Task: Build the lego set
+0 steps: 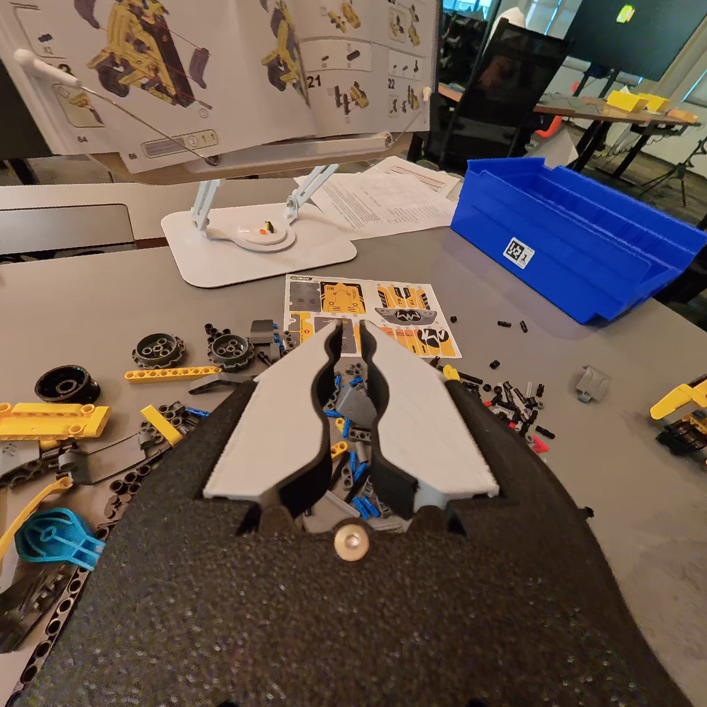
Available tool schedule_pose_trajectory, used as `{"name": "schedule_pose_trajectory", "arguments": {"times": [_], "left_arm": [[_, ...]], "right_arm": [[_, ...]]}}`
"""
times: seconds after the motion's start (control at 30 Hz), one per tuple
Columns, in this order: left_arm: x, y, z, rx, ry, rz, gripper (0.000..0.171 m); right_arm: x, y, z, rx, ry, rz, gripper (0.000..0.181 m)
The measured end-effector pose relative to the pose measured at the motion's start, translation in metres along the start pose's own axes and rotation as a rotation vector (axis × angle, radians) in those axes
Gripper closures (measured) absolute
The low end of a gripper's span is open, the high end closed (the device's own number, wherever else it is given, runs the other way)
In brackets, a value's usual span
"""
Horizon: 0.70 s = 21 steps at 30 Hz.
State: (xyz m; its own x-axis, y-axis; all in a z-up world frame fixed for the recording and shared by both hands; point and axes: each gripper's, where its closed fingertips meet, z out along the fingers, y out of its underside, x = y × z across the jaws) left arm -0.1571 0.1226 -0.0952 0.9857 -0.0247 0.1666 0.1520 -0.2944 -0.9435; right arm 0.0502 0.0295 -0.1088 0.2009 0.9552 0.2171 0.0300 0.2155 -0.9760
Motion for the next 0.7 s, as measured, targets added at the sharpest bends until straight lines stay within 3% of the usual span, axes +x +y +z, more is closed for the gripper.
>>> {"name": "schedule_pose_trajectory", "arguments": {"times": [0.13,0.2,0.23,0.4,0.47,0.57,0.7], "left_arm": [[-0.002,0.001,0.003,0.000,-0.031,0.008,0.150],[-0.022,-0.007,-0.001,0.053,-0.142,-0.016,0.114],[-0.034,-0.011,-0.006,0.083,-0.208,-0.032,0.106],[-0.097,-0.027,-0.052,0.199,-0.442,-0.111,0.103],[-0.110,-0.035,-0.072,0.274,-0.425,-0.179,0.102],[-0.103,-0.045,-0.087,0.336,-0.279,-0.235,0.103],[-0.109,-0.050,-0.101,0.350,-0.331,-0.179,0.103]], "right_arm": [[0.000,0.000,0.000,-0.003,0.000,-0.001,0.167],[0.000,0.001,0.000,-0.005,0.001,-0.002,0.167],[0.000,0.001,0.000,-0.005,0.001,-0.001,0.167],[0.001,0.001,0.001,-0.008,0.000,0.003,0.167],[0.001,0.001,0.001,-0.008,0.000,0.003,0.167],[0.001,0.001,0.001,-0.007,-0.002,0.006,0.167],[0.001,0.001,0.001,-0.007,-0.004,0.010,0.167]]}}
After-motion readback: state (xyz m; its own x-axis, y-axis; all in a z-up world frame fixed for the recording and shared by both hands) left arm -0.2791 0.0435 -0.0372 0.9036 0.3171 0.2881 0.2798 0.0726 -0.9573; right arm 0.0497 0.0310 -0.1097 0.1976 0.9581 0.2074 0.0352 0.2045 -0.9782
